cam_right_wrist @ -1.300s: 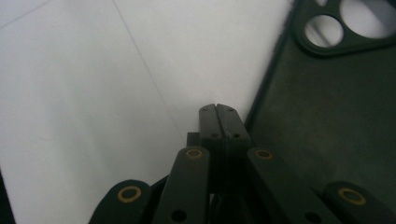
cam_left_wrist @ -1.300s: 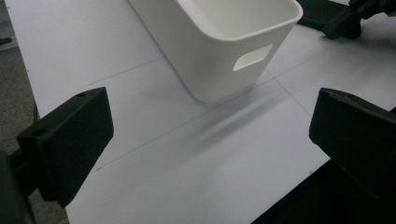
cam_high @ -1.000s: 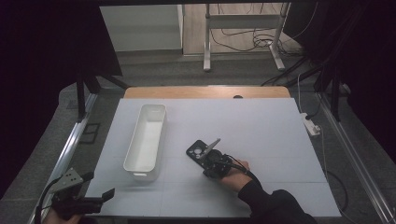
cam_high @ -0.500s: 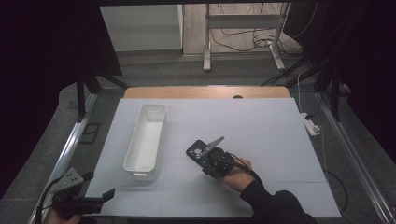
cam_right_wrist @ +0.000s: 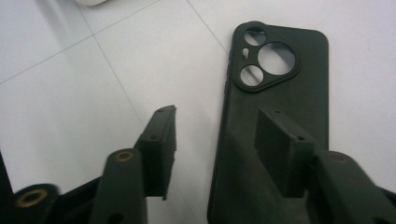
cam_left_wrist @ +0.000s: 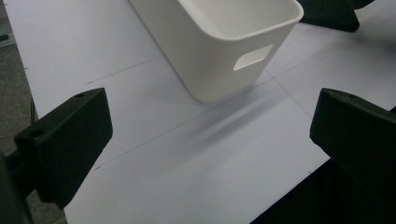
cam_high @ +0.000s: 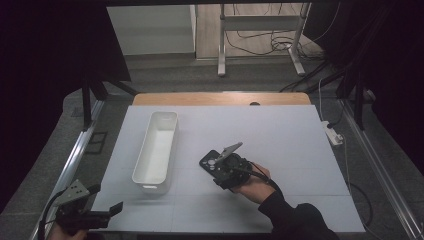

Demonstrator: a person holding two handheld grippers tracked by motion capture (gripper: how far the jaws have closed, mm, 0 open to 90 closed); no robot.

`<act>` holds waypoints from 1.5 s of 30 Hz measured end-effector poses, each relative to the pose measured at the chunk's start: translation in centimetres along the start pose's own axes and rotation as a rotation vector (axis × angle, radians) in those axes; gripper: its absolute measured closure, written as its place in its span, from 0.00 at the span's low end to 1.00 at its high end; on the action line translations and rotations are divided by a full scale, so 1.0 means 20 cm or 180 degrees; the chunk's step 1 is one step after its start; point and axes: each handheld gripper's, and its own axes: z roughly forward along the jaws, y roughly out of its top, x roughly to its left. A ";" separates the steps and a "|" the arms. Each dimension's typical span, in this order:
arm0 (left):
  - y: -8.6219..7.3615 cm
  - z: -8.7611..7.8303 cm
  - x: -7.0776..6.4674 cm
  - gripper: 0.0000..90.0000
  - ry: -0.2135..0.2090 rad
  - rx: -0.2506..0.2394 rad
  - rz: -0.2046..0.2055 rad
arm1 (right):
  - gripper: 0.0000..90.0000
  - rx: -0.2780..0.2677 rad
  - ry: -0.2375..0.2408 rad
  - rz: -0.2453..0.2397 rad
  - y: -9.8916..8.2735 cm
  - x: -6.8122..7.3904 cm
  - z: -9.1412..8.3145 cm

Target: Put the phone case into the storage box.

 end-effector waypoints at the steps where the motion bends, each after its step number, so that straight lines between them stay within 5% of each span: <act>1: 0.00 0.00 0.00 0.00 -0.0003 0.0003 0.0004 | 0.44 0.0001 -0.0039 0.0036 0.00 0.00 0.00; 18: 0.00 0.00 0.00 0.00 -0.0013 0.0018 0.0010 | 0.14 -0.0011 -0.0127 0.0189 0.00 -0.08 0.01; 24: 0.00 0.00 0.00 0.00 -0.0018 0.0022 0.0008 | 0.03 -0.0060 -0.0190 0.0376 -0.01 -0.14 0.00; 31: 0.00 0.00 0.00 0.00 -0.0014 0.0025 0.0016 | 0.00 -0.0096 -0.0197 0.0482 -0.02 -0.18 -0.01; 45: 0.00 0.00 0.00 0.00 -0.0017 0.0032 0.0027 | 0.00 -0.0007 -0.0145 0.0458 -0.04 -0.19 0.07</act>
